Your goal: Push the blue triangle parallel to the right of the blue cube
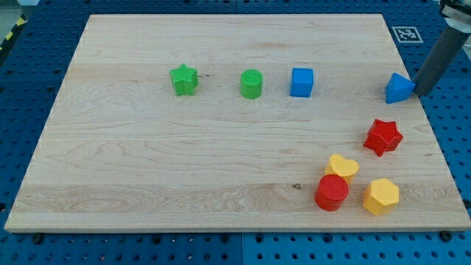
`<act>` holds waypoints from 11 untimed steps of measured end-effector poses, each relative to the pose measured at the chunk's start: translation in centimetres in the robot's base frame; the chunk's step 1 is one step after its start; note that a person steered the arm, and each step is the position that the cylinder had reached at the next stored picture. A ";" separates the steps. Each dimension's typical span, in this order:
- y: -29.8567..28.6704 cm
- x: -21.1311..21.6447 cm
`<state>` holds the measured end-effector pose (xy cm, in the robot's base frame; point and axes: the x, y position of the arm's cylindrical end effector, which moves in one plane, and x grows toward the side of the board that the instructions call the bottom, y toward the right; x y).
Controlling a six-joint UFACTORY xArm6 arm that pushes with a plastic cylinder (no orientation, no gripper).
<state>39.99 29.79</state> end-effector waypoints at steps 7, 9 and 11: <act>-2.5 -0.1; -3.6 3.0; -6.1 3.0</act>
